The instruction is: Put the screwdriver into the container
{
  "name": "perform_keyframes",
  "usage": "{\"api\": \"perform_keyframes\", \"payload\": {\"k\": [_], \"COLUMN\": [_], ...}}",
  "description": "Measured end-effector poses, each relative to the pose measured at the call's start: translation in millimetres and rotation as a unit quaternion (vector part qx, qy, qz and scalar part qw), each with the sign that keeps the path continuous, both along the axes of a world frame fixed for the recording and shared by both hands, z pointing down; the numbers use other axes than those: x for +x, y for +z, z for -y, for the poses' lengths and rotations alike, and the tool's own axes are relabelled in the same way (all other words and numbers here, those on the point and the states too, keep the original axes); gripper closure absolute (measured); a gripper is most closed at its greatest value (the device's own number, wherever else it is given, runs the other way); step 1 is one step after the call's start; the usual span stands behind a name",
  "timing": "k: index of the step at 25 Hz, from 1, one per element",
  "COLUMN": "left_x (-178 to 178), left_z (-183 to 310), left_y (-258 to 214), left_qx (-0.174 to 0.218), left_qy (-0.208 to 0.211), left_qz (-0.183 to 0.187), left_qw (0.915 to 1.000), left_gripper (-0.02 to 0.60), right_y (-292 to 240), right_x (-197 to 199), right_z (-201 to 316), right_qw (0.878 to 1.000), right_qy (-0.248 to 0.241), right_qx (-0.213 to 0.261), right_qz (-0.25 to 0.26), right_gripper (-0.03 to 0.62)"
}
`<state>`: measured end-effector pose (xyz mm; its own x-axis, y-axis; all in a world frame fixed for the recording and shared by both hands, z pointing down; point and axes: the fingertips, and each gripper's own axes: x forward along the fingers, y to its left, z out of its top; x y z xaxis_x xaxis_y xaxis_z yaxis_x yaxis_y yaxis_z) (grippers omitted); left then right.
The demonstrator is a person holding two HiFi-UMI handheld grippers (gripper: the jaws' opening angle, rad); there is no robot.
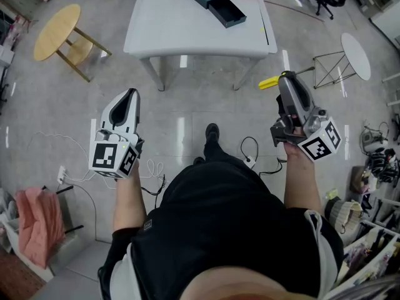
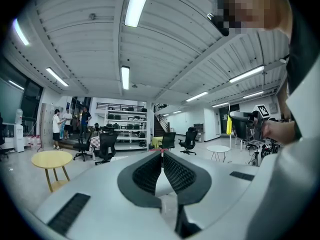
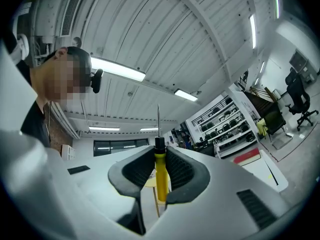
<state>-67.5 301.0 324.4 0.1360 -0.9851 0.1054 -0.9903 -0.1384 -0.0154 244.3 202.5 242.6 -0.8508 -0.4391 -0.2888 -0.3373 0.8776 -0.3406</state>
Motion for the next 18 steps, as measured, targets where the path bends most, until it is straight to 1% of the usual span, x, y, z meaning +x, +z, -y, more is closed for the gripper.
{"api": "perform_keyframes", "payload": {"k": [3, 7, 12, 18], "left_x": [-2, -2, -4, -3], "left_z": [27, 66, 118, 175], "left_y": [0, 7, 9, 7], "left_qx": [0.0, -0.012, -0.021, -0.026], "left_qy": [0.001, 0.007, 0.005, 0.002], "left_qz": [0.002, 0.002, 0.009, 0.014], "left_qw": [1.0, 0.9999, 0.9997, 0.9996], "left_gripper": [0.555, 0.555, 0.555, 0.555], "right_y": [10, 17, 32, 38], "right_x": [-2, -8, -8, -9], "right_z": [27, 68, 121, 178], "right_qw": [1.0, 1.0, 0.999, 0.999], "right_qy": [-0.001, 0.006, 0.002, -0.002], "right_qx": [-0.014, -0.019, -0.042, -0.05], "right_qz": [0.003, -0.006, -0.003, -0.004], "right_gripper": [0.51, 0.51, 0.51, 0.51]}}
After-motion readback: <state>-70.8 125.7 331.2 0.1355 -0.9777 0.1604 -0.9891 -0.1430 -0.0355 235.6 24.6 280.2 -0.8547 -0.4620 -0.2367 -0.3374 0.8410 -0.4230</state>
